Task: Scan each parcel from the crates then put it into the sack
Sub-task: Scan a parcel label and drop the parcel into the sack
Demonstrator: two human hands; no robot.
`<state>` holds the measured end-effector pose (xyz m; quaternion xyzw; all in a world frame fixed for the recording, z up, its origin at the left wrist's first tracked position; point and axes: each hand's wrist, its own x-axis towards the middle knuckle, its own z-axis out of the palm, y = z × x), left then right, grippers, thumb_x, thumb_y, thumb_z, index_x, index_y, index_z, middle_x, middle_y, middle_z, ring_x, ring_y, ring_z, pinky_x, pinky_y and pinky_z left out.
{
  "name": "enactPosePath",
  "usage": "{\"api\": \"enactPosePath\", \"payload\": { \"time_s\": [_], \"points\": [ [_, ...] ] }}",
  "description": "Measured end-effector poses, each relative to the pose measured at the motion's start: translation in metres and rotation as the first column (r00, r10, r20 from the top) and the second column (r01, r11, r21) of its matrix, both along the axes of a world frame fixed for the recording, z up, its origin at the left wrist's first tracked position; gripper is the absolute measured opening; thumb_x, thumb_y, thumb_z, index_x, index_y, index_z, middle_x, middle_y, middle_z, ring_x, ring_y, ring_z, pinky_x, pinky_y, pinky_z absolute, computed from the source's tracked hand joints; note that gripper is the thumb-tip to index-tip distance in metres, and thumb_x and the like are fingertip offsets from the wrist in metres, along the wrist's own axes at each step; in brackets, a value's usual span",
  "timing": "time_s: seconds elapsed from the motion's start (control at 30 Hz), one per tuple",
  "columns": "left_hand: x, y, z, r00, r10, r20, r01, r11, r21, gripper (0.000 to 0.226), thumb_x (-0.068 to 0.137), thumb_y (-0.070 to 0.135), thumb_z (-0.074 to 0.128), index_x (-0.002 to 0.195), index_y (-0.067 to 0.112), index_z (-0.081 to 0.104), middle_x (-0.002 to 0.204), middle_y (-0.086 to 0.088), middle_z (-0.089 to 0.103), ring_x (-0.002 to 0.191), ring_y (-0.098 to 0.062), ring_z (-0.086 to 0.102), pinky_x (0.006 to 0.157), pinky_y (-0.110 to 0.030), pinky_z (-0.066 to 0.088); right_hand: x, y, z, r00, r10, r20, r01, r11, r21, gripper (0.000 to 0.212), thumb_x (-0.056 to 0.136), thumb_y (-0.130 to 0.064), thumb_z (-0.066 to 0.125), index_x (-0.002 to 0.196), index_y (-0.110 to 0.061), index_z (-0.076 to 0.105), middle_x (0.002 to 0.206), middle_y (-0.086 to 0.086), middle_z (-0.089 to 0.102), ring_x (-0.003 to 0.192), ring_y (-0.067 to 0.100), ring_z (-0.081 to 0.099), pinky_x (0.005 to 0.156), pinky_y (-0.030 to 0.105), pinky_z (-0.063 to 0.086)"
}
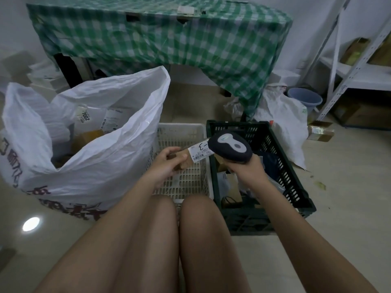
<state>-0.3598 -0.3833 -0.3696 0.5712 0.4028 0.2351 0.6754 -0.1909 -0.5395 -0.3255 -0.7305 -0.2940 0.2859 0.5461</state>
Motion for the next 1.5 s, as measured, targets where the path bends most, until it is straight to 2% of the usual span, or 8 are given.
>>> {"api": "enactPosePath", "payload": {
  "time_s": [0.13, 0.33, 0.5, 0.77, 1.07, 1.23, 1.4, 1.5],
  "points": [
    [0.005, 0.005, -0.004, 0.999, 0.011, -0.052, -0.005, 0.992, 0.125, 0.025, 0.087, 0.025, 0.069, 0.109, 0.032, 0.060, 0.116, 0.003, 0.056, 0.100, -0.018, 0.064, 0.084, -0.034, 0.056, -0.006, -0.023, -0.002, 0.990, 0.133, 0.034, -0.131, 0.989, -0.073, 0.026, 0.085, -0.002, 0.068, 0.105, -0.016, 0.060, 0.080, -0.009, 0.063, 0.069, 0.001, 0.057, 0.055, 0.009, 0.048],
    [0.015, 0.002, -0.009, 0.998, 0.059, -0.004, -0.058, 0.995, 0.083, 0.024, 0.088, 0.020, 0.068, 0.109, 0.028, 0.060, 0.114, 0.003, 0.057, 0.093, -0.013, 0.065, 0.065, -0.021, 0.054, -0.014, -0.033, -0.007, 0.995, 0.095, -0.011, -0.095, 0.995, -0.006, 0.030, 0.086, -0.001, 0.067, 0.107, -0.020, 0.057, 0.085, -0.016, 0.060, 0.074, -0.005, 0.055, 0.057, 0.004, 0.047],
    [0.015, 0.001, -0.017, 0.995, 0.099, 0.018, -0.100, 0.991, 0.088, 0.024, 0.087, 0.019, 0.069, 0.106, 0.032, 0.062, 0.122, 0.000, 0.058, 0.097, -0.015, 0.066, 0.073, -0.030, 0.055, -0.015, -0.036, -0.017, 0.996, 0.092, -0.011, -0.092, 0.996, -0.020, 0.034, 0.085, -0.005, 0.068, 0.104, -0.030, 0.056, 0.092, -0.016, 0.064, 0.087, 0.002, 0.059, 0.080, 0.033, 0.055],
    [0.015, 0.000, -0.021, 0.992, 0.116, 0.046, -0.119, 0.990, 0.080, 0.025, 0.086, 0.020, 0.069, 0.106, 0.032, 0.062, 0.121, 0.002, 0.059, 0.099, -0.015, 0.064, 0.076, -0.031, 0.054, -0.018, -0.042, -0.016, 0.981, 0.195, -0.019, -0.195, 0.980, -0.027, 0.035, 0.086, -0.007, 0.068, 0.112, -0.028, 0.055, 0.093, -0.024, 0.057, 0.083, -0.015, 0.050, 0.063, -0.001, 0.040],
    [0.013, -0.003, -0.018, 0.992, 0.119, 0.052, -0.123, 0.990, 0.070, 0.027, 0.086, 0.018, 0.069, 0.110, 0.028, 0.062, 0.122, 0.001, 0.057, 0.098, -0.018, 0.066, 0.082, -0.035, 0.056, -0.017, -0.043, -0.017, 0.979, 0.200, 0.025, -0.198, 0.978, -0.060, 0.029, 0.087, -0.007, 0.067, 0.108, -0.024, 0.056, 0.079, -0.019, 0.057, 0.071, -0.009, 0.051, 0.055, 0.001, 0.038],
    [0.008, -0.012, -0.008, 0.992, 0.115, 0.054, -0.120, 0.989, 0.087, 0.028, 0.086, 0.019, 0.069, 0.111, 0.029, 0.061, 0.123, 0.001, 0.057, 0.101, -0.017, 0.065, 0.080, -0.032, 0.056, -0.020, -0.043, -0.010, 0.990, 0.144, 0.005, -0.144, 0.990, -0.001, 0.032, 0.087, -0.006, 0.067, 0.100, -0.032, 0.055, 0.081, -0.022, 0.059, 0.068, -0.017, 0.056, 0.059, 0.002, 0.042],
    [0.003, -0.027, 0.031, 0.981, 0.122, 0.150, -0.142, 0.981, 0.132, 0.028, 0.089, 0.016, 0.065, 0.115, 0.025, 0.059, 0.118, 0.003, 0.059, 0.099, -0.011, 0.064, 0.074, -0.024, 0.057, -0.024, -0.031, 0.009, 0.996, -0.050, -0.075, 0.060, 0.988, 0.141, 0.029, 0.084, -0.007, 0.072, 0.097, -0.029, 0.058, 0.091, -0.016, 0.063, 0.089, 0.006, 0.061, 0.074, 0.017, 0.051],
    [-0.005, -0.037, 0.063, 0.963, 0.132, 0.236, -0.173, 0.971, 0.163, 0.026, 0.090, 0.016, 0.064, 0.115, 0.023, 0.060, 0.120, 0.001, 0.058, 0.099, -0.009, 0.064, 0.077, -0.027, 0.058, -0.032, -0.021, 0.033, 0.990, -0.108, -0.087, 0.126, 0.965, 0.231, 0.031, 0.086, -0.007, 0.070, 0.110, -0.022, 0.059, 0.100, -0.009, 0.063, 0.089, 0.002, 0.058, 0.069, 0.007, 0.049]
  ]
}}
